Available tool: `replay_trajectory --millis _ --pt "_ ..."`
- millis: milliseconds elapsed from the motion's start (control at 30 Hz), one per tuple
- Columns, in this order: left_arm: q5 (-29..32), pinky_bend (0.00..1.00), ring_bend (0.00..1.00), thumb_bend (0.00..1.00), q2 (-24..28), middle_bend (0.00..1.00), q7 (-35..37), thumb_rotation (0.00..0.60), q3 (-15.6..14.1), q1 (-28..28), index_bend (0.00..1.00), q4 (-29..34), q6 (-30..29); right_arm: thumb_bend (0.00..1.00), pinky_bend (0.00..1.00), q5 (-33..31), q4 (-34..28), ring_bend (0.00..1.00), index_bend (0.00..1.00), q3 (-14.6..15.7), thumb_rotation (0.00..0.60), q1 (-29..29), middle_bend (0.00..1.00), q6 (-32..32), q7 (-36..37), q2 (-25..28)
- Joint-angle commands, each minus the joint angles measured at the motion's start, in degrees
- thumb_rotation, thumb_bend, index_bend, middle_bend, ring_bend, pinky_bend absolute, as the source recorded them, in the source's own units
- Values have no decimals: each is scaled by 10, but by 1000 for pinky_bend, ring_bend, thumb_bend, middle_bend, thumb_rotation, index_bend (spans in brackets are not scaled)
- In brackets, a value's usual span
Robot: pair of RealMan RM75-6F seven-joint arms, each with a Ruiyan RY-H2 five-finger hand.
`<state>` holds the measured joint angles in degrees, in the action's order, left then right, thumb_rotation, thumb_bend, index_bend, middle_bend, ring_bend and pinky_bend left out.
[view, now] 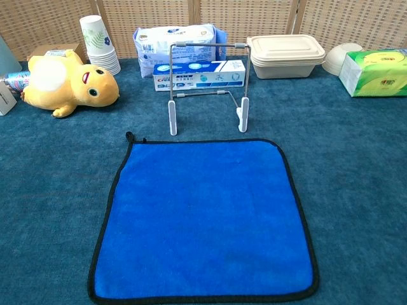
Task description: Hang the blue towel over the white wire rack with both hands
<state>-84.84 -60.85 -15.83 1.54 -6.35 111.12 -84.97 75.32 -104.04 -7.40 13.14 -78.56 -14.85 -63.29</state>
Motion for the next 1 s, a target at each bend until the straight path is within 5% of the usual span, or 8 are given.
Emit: replay_trajectory --millis 33,700,1000 --pt "0 0 59 264 0 119 0 600 0 0 235 -1 1 91 66 0 -1 0 118 -1 600 0 117 0 -1 0" --pt "-21 0 59 265 11 118 13 600 -6 11 234 2 -14 91 66 31 9 3 117 5 600 0 117 -2 27 -4" --pt "-25 0 59 265 16 118 15 600 -5 9 235 2 -9 83 79 93 38 26 120 11 600 39 123 40 58 -26"
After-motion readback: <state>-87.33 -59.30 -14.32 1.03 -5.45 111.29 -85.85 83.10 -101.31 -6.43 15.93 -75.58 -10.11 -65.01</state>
